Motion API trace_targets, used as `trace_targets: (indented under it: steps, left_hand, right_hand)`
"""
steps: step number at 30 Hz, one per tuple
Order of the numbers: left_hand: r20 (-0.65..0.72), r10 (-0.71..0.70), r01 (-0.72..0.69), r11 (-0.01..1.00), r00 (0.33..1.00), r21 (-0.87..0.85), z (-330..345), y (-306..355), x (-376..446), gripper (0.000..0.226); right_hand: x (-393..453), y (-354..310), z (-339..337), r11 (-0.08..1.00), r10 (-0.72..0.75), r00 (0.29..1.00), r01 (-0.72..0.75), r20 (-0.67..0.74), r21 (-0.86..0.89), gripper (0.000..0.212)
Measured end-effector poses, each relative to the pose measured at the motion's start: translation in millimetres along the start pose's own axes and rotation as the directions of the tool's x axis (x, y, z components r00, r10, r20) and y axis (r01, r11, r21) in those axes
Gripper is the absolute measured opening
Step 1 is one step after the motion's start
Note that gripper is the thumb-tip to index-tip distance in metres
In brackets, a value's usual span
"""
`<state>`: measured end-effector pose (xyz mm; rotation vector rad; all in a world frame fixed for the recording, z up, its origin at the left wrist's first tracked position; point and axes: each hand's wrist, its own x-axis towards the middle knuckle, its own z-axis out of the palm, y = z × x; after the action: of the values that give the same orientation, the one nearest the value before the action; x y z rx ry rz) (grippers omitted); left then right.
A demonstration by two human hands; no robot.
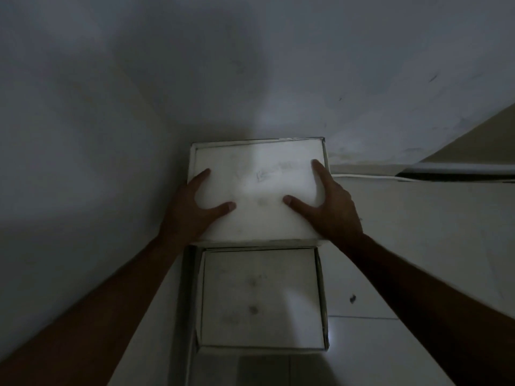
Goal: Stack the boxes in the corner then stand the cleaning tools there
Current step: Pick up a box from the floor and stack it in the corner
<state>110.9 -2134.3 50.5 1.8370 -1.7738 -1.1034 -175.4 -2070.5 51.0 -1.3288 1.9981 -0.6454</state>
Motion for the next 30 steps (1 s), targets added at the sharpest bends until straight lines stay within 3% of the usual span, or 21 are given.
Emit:
trace_targets:
  steps: [17,30]
  left_hand:
    - [-0.042,-0.047,0.05,0.997,0.998,0.057,4,-4,4,0.099]
    - [0.03,-0.084,0.082,0.995,0.996,0.057,4,-1,-7,0.099]
  right_hand:
    - [7,-3,6,0.999,0.008,1.0,-0.007,0.011,-0.045,0.106]
    - [-7,-6,5,0.995,0.063,0.997,-0.06,0.033,-0.085,0.104]
